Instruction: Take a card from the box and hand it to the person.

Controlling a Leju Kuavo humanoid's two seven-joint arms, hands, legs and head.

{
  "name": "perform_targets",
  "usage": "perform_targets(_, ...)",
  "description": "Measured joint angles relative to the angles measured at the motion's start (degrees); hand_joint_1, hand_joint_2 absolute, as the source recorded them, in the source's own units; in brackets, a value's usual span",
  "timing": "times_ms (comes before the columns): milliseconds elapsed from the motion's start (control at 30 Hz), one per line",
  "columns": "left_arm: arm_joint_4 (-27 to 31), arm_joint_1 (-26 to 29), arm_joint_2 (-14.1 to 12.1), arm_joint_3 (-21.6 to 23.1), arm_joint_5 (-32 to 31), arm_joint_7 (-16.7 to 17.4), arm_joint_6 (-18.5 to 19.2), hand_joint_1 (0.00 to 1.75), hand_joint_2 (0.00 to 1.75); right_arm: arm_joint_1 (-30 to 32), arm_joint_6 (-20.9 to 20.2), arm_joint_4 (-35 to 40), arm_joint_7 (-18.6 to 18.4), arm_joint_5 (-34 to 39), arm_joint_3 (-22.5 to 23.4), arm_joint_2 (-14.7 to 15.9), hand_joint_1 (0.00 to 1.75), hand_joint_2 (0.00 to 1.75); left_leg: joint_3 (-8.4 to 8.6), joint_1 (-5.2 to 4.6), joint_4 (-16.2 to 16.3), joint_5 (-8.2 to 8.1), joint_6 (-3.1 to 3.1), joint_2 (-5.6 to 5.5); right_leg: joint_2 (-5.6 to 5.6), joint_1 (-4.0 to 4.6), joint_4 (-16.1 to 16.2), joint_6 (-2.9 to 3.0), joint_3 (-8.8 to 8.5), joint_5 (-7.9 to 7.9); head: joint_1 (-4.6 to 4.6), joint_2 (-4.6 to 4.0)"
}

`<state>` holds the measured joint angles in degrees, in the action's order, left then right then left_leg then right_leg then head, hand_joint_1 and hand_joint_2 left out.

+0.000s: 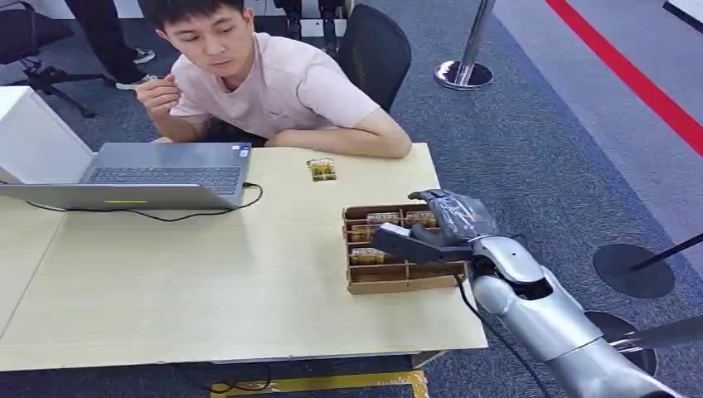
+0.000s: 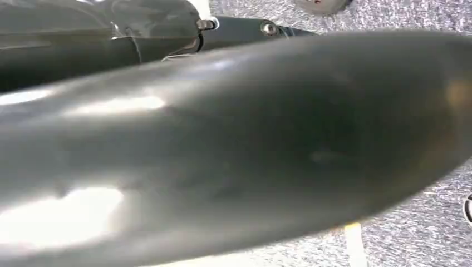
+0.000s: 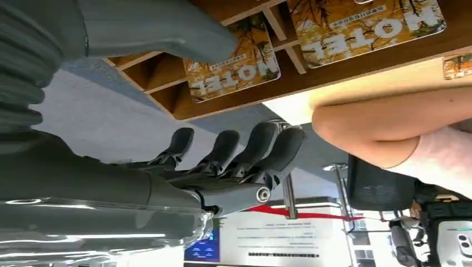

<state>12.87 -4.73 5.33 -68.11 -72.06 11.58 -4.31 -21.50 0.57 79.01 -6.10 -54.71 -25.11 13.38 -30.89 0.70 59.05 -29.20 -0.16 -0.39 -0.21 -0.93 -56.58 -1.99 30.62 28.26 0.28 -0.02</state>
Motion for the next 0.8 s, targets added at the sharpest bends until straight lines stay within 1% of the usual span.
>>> perform_targets(67, 0.00, 0.00, 0.00, 0.00, 0.00, 0.00, -0.07, 0.00, 0.00, -0.27, 0.00, -0.35, -0.04, 0.02, -0.13, 0.00, 0.77, 1.75, 0.00, 0.00, 0.00, 0.00, 0.00, 0.00, 0.00, 0.00, 0.00, 0.00, 0.00, 0.00, 0.00, 0.00)
perform_targets(200, 0.00, 0.00, 0.00, -0.02, 0.00, 0.00, -0.07, 0.00, 0.00, -0.68, 0.00, -0.85, -0.26, 0.02, -0.50, 0.00, 0.89, 1.75, 0.01, 0.00, 0.00, 0.00, 0.00, 0.00, 0.00, 0.00, 0.00, 0.00, 0.00, 0.00, 0.00, 0.00)
perform_targets(300, 0.00, 0.00, 0.00, 0.00, -0.04, -0.02, -0.07, 0.00, 0.00, -0.93, 0.00, -1.25, -0.59, 0.04, -0.83, 0.02, 0.91, 1.75, 0.01, 0.00, 0.00, 0.00, 0.00, 0.00, 0.00, 0.00, 0.00, 0.00, 0.00, 0.00, 0.00, 0.02)
perform_targets(333, 0.00, 0.00, 0.00, 0.00, -0.04, -0.02, -0.07, 0.00, 0.00, -0.97, 0.00, -1.33, -0.68, 0.04, -0.85, 0.02, 0.96, 1.75, 0.01, 0.00, 0.00, 0.00, 0.00, 0.00, 0.00, 0.00, 0.00, 0.00, 0.00, 0.00, 0.00, 0.02)
perform_targets(400, 0.00, 0.00, 0.00, 0.00, -0.04, -0.02, -0.07, 0.00, 0.00, -1.01, 0.00, -1.53, -0.85, 0.04, -1.01, 0.02, 0.99, 1.75, 0.01, 0.00, 0.00, 0.00, 0.00, 0.00, 0.00, 0.00, 0.00, 0.00, 0.00, 0.00, 0.00, 0.00)
perform_targets(433, 0.00, 0.00, 0.00, -0.02, -0.04, -0.02, -0.07, 0.00, 0.00, -1.00, 0.00, -1.59, -0.92, 0.04, -1.07, 0.04, 0.96, 1.75, 0.01, 0.00, 0.00, 0.00, 0.00, 0.00, 0.00, 0.00, 0.00, 0.00, 0.00, 0.00, 0.00, 0.00)
perform_targets(700, 0.00, 0.01, 0.00, 0.00, -0.04, 0.07, -0.07, 0.00, 0.00, -1.17, 0.00, -1.88, -1.09, 0.13, -1.49, 0.17, 0.93, 1.75, 0.01, 0.00, 0.00, 0.00, 0.00, 0.00, 0.00, 0.00, 0.00, 0.00, 0.01, 0.00, 0.00, 0.00)
perform_targets(733, 0.00, 0.01, 0.00, 0.00, -0.04, 0.04, -0.07, 0.00, 0.00, -1.22, 0.00, -2.03, -1.09, 0.15, -1.53, 0.17, 0.94, 1.75, 0.01, 0.00, 0.00, 0.00, 0.00, 0.00, 0.00, 0.00, 0.00, 0.00, 0.01, 0.00, 0.00, 0.02)
perform_targets(800, 0.00, 0.01, 0.00, 0.00, -0.04, 0.04, -0.07, 0.00, 0.00, -1.25, 0.00, -2.32, -1.09, 0.17, -1.57, 0.17, 0.91, 1.75, 0.01, 0.00, 0.00, 0.00, 0.00, 0.00, 0.00, 0.00, 0.00, 0.00, 0.00, 0.00, 0.00, 0.00)
